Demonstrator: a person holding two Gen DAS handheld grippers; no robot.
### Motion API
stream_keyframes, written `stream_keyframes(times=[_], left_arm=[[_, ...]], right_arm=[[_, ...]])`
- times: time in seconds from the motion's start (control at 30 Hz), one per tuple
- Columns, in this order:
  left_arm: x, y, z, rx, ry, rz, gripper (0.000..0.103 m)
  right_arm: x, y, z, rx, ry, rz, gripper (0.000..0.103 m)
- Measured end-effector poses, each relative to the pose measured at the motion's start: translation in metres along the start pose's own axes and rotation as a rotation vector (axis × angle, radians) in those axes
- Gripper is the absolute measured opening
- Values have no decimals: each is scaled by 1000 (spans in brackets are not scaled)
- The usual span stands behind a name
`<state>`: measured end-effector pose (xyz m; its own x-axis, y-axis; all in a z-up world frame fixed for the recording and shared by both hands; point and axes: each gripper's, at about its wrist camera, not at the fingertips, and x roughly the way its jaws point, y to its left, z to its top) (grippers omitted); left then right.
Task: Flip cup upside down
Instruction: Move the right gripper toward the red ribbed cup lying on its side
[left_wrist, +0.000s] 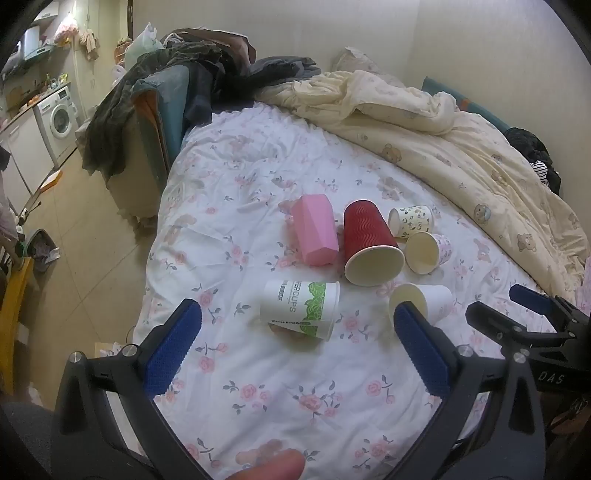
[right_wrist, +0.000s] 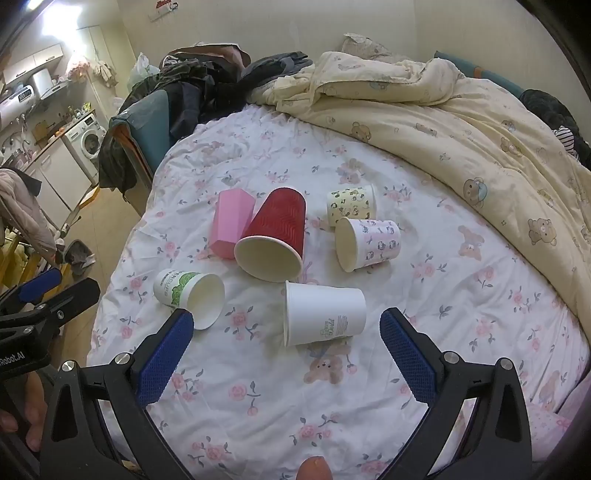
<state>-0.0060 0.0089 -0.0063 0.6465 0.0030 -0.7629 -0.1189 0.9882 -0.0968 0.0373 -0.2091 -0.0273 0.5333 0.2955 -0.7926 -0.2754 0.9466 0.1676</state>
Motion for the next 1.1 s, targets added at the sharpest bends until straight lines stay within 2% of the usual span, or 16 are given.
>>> stream_keyframes(times=[0.4, 0.67, 0.93, 1.0, 1.1], left_arm=[[0, -1, 1, 1, 1, 2, 103], [1, 19, -4, -26, 18, 31, 103], [3, 27, 4, -76, 44, 55, 103], [3, 30, 6, -88, 46, 49, 103], [4, 32, 7, -83, 52, 79, 103]], right_arm=[[4, -3, 1, 14, 3, -1, 103], [4, -5, -1, 19, 24, 0, 103], [29, -1, 29, 53, 166, 138, 103], [45, 2, 42, 57, 226, 146, 103], [70, 6, 61, 33, 300, 123, 103]])
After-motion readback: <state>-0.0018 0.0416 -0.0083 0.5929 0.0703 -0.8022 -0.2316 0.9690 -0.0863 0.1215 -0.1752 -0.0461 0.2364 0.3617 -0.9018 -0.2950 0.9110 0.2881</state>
